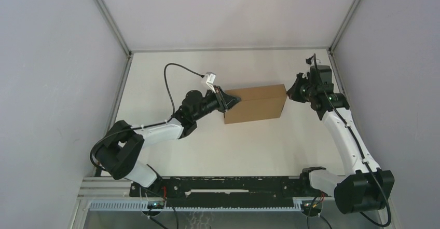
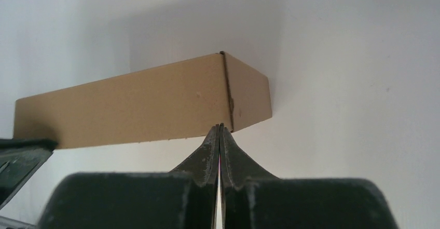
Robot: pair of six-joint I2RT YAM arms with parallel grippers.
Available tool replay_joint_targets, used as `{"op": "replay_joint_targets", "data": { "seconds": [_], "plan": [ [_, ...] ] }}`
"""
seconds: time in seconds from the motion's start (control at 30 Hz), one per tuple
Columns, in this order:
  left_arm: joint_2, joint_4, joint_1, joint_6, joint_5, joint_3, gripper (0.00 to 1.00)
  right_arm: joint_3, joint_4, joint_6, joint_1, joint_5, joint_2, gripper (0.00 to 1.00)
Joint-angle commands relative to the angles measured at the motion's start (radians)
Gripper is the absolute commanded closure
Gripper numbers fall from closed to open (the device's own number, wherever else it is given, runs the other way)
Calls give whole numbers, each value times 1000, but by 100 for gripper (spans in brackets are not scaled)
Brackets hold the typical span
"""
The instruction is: Fold the paper box
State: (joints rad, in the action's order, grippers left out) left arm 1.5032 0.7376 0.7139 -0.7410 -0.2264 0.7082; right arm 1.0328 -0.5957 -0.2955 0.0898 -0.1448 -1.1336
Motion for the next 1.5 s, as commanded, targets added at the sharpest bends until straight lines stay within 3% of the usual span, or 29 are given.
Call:
{"op": "replay_joint_targets", "data": {
  "seconds": [0.0, 0.47, 0.7, 0.97, 1.47],
  "plan": [
    [35, -206, -52, 101, -26, 22, 84, 86, 5, 13, 43, -20, -14, 95],
    [84, -235, -88, 147, -94, 87, 83, 92, 45, 13, 129, -4, -156, 97],
    [31, -269, -107, 141, -112, 102, 69, 46, 57, 7, 138, 8, -159, 97],
    [-106, -430, -149, 183, -102, 168, 63, 47, 74, -7, 136, -8, -177, 97],
    [-152, -430, -200, 178, -102, 116, 65, 46, 82, -13, 140, -19, -191, 97]
  ]
}}
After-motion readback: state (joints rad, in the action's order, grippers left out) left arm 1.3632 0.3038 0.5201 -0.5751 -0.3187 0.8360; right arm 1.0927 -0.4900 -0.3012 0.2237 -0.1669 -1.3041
